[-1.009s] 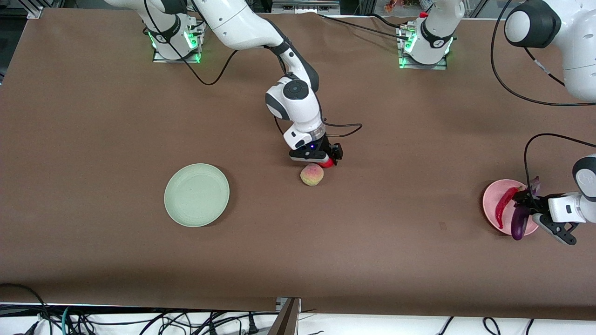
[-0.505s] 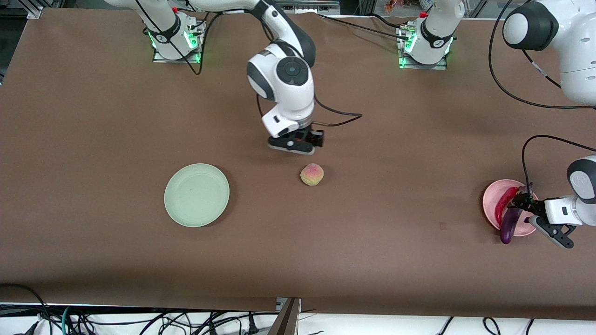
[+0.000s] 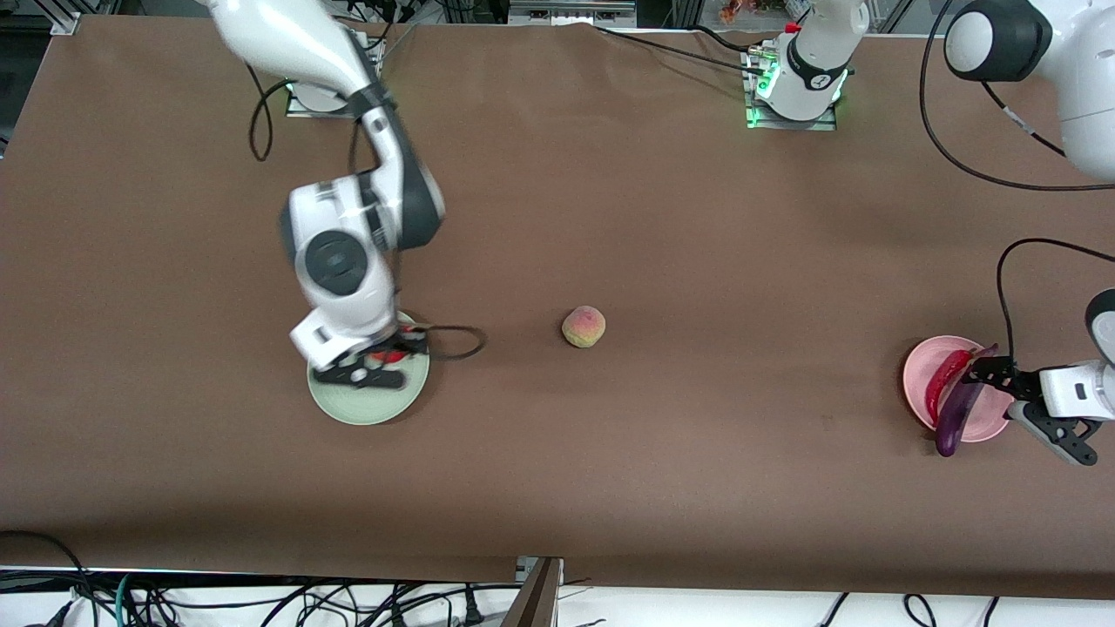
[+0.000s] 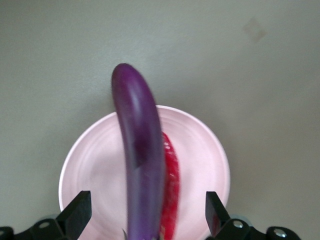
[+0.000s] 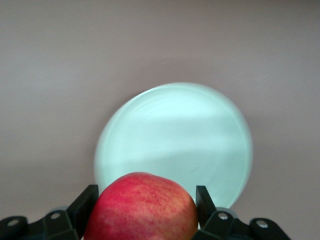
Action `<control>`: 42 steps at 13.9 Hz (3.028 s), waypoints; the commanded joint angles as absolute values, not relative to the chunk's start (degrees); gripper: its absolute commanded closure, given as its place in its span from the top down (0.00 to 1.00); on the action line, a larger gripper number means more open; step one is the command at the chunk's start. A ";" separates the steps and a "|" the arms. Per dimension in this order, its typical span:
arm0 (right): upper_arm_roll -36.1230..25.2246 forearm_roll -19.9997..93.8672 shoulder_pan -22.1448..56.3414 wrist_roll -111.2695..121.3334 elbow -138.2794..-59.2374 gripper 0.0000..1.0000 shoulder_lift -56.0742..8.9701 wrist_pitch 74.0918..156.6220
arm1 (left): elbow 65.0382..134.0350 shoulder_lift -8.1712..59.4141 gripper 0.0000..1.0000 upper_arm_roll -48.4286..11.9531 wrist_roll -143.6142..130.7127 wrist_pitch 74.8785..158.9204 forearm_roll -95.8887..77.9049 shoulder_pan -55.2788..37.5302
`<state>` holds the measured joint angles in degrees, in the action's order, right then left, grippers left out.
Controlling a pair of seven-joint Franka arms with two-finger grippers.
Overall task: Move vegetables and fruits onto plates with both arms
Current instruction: 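Carry the pomegranate to the green plate while the left gripper withdraws, then move the right gripper to the peach and grasp it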
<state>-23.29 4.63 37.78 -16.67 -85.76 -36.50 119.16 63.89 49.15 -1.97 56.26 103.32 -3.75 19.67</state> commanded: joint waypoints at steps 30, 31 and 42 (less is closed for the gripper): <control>-14.50 13.89 50.79 -43.15 -80.42 1.00 -44.90 145.34 | 98.53 -3.08 1.00 -7.47 -0.79 93.50 -0.44 8.96; -14.50 13.71 51.84 -43.15 -80.42 1.00 -46.04 146.85 | 98.53 -2.99 1.00 -7.64 -0.88 94.65 0.00 8.88; -14.50 13.54 56.77 -43.42 -80.42 1.00 -52.29 152.57 | 97.82 -2.90 1.00 -7.56 -1.67 95.01 0.09 9.05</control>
<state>-14.17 13.13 55.99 -42.95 -81.69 -50.26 150.39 97.19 -1.86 -7.06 -0.99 95.02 0.38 8.42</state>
